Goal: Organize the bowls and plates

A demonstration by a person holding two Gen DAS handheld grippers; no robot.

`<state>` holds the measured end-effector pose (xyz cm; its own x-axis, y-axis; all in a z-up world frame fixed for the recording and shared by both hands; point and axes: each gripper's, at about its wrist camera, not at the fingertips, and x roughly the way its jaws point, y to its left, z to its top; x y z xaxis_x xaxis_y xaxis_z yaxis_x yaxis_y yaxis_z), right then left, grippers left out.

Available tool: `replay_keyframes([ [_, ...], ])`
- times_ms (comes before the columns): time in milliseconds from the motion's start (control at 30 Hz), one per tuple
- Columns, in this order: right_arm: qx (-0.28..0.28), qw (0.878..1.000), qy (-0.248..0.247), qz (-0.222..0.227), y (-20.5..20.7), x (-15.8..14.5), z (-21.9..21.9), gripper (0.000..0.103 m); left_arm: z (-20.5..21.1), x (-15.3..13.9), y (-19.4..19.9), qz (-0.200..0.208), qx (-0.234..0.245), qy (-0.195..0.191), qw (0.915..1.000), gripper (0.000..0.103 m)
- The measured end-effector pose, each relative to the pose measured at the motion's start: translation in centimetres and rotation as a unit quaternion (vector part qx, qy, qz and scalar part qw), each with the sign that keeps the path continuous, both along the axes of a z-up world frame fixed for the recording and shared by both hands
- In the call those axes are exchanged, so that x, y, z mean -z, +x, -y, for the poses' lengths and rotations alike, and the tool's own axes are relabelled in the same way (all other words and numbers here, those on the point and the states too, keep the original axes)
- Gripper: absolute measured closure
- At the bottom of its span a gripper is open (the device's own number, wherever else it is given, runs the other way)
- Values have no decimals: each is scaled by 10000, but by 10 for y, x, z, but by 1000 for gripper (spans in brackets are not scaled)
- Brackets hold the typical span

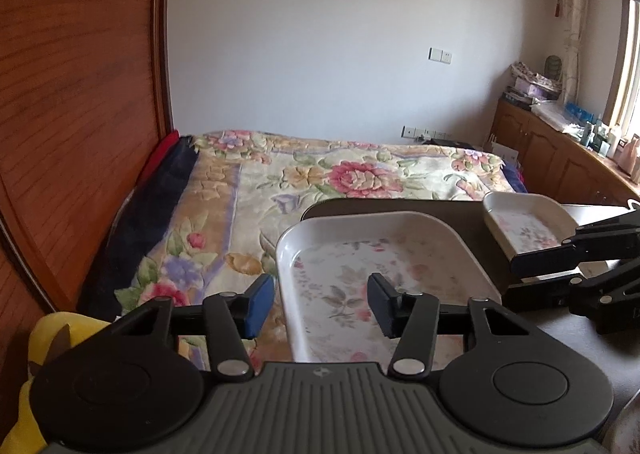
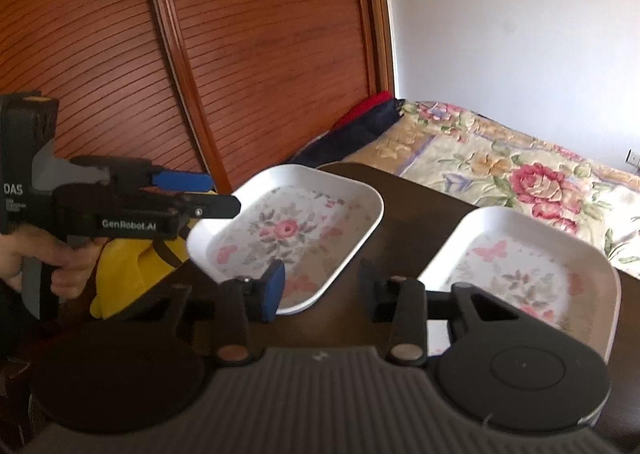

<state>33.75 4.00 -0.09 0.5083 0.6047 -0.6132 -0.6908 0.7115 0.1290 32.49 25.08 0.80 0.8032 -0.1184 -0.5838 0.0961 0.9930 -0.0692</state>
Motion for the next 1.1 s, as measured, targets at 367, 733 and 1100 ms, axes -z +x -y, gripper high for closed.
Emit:
replay_keyframes([
  [367, -33, 9997, -155, -179, 16, 10, -10, 68, -8, 11, 10, -165, -96, 35, 9998, 40],
  [733, -102, 9991, -334, -259, 21, 16, -18, 82, -4, 17, 4, -284, -130, -17, 9995, 53],
  [1100, 5, 9993, -146, -334, 19, 11, -8, 87, 7, 5, -19, -203, -299, -230, 9991, 53],
])
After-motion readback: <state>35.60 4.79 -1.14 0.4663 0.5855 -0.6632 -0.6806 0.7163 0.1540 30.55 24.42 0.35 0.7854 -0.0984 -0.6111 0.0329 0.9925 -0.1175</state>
